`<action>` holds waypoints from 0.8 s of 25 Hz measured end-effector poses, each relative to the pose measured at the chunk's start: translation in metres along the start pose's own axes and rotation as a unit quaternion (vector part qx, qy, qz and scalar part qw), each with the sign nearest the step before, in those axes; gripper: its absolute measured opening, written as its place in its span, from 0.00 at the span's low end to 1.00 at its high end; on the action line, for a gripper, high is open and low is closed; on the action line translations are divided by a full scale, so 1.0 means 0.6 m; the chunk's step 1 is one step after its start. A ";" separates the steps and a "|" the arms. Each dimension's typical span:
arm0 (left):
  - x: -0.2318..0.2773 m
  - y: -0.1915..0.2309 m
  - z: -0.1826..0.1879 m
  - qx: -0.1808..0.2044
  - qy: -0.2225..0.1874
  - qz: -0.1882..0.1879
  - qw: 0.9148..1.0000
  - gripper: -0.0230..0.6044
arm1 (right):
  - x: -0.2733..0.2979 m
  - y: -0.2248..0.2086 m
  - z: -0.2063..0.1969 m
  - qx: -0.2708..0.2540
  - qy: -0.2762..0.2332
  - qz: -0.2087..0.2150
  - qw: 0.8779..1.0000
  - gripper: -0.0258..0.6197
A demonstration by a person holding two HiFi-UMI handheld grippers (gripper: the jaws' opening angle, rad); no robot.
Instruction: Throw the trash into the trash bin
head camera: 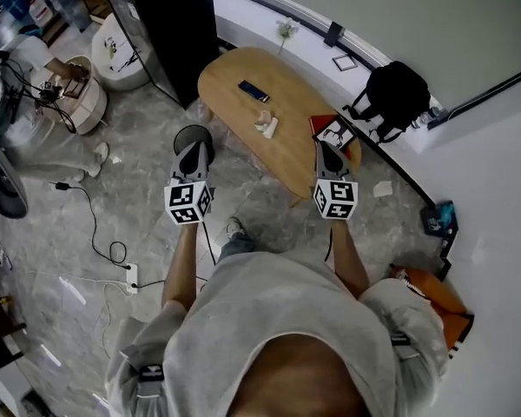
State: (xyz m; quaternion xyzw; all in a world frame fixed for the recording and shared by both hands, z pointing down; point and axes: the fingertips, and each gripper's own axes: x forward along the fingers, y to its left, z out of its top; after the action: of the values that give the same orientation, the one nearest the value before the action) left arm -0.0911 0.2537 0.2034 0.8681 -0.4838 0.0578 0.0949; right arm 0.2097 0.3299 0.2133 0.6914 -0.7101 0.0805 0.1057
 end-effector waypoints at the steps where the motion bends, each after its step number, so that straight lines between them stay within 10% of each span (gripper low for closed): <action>1: 0.014 0.014 0.004 0.000 0.001 -0.004 1.000 0.07 | 0.013 0.005 0.003 0.000 0.002 -0.005 1.000 0.09; 20: 0.170 0.138 0.005 0.001 0.020 -0.054 0.998 0.07 | 0.152 0.044 0.002 0.004 0.036 -0.045 0.998 0.09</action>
State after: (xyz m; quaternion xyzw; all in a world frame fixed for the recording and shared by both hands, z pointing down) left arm -0.1077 0.1259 0.2291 0.8917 -0.4342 0.0707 0.1065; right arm 0.1813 0.2422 0.2370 0.7194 -0.6741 0.1032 0.1321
